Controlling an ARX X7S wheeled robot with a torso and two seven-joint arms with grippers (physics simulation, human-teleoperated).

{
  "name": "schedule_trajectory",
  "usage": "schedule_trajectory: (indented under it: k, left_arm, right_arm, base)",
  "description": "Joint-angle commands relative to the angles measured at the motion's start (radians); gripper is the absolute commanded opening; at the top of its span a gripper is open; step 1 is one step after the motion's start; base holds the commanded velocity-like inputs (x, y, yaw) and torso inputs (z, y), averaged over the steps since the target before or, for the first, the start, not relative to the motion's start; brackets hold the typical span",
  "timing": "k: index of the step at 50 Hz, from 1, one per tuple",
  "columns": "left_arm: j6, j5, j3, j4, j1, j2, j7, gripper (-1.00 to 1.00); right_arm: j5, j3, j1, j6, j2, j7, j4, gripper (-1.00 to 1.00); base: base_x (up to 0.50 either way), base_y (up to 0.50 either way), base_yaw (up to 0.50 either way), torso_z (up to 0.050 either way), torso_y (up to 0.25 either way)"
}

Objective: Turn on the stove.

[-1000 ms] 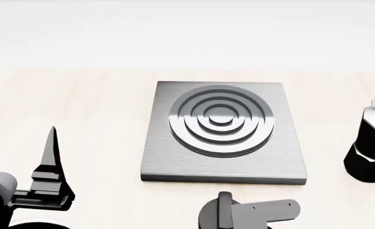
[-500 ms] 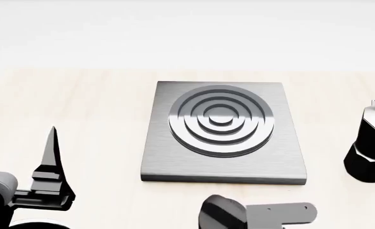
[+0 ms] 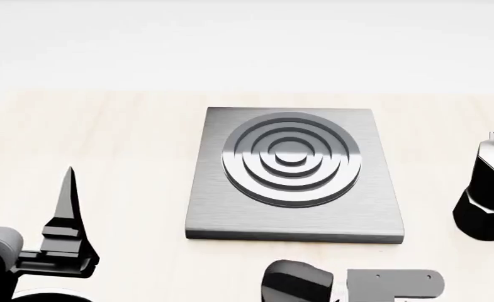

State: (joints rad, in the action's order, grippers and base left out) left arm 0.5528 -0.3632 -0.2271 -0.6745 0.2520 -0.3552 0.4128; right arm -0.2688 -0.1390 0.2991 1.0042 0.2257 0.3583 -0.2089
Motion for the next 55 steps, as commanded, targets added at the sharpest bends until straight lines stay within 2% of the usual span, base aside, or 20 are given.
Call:
schedule_trajectory:
  k: [1, 55]
  left_arm:
    - [0.002, -0.003, -0.003, -0.003, 0.001, -0.003, 0.005, 1.0]
    - [-0.014, -0.007, -0.018, 0.012, 0.005, -0.015, 0.017, 1.0]
  right_arm:
    - [0.01, 0.011, -0.005, 0.01, 0.007, 0.029, -0.018, 1.0]
    - [-0.021, -0.041, 0.037, 0.215, 0.049, 0.092, -0.396, 1.0]
  base:
    - [0.0, 0.0, 0.0, 0.0, 0.0]
    - [0.0, 0.0, 0.0, 0.0, 0.0]
